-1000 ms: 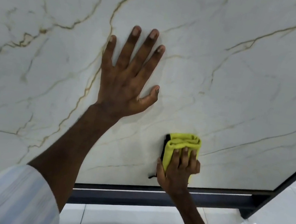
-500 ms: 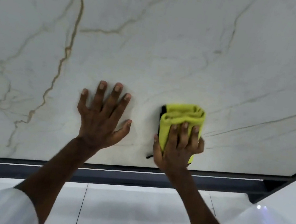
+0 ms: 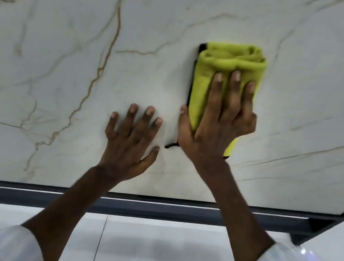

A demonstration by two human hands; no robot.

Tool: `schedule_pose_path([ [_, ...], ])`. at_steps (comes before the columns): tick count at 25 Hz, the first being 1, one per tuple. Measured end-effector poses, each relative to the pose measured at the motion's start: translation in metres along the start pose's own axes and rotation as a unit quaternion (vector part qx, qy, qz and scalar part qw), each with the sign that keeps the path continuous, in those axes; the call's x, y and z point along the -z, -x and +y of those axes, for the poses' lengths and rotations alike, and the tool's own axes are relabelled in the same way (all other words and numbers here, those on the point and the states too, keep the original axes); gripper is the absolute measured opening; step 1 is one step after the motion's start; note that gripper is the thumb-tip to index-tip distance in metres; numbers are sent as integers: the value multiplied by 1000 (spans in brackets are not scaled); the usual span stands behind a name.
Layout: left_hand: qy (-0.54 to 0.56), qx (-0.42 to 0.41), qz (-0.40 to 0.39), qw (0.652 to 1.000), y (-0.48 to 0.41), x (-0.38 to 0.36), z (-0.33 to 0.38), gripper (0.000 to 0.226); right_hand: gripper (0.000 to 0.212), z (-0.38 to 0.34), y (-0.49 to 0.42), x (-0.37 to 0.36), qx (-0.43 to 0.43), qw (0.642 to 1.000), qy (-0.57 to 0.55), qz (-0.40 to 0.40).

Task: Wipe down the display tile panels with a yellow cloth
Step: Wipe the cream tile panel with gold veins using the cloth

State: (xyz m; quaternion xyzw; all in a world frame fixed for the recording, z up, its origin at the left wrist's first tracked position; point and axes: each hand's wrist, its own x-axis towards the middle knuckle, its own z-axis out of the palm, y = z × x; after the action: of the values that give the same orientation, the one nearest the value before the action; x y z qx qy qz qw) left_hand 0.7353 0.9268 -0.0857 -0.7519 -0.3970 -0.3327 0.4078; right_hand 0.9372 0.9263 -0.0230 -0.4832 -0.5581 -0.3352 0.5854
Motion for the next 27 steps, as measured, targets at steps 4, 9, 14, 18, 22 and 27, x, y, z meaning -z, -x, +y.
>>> schedule_pose_path([
  [4, 35, 17, 71, 997, -38, 45, -43, 68, 79, 2, 101, -14, 57, 995, 74, -35],
  [9, -31, -1, 60, 998, -65, 44, -91, 71, 75, -18, 212, -14, 53, 987, 84, -125],
  [14, -23, -5, 77, 997, -67, 38, -85, 70, 84, -53, 109, -24, -36, 999, 18, -37],
  [18, -29, -9, 104, 994, -66, 30, -84, 70, 96, -35, 210, -19, -7, 989, 92, -113],
  [22, -30, -5, 111, 993, -66, 24, -83, 70, 84, -15, 231, -11, 18, 988, 89, -126],
  [27, -16, -1, 100, 995, -66, 30, -82, 70, 83, -40, 16, -9, 24, 999, 43, -16],
])
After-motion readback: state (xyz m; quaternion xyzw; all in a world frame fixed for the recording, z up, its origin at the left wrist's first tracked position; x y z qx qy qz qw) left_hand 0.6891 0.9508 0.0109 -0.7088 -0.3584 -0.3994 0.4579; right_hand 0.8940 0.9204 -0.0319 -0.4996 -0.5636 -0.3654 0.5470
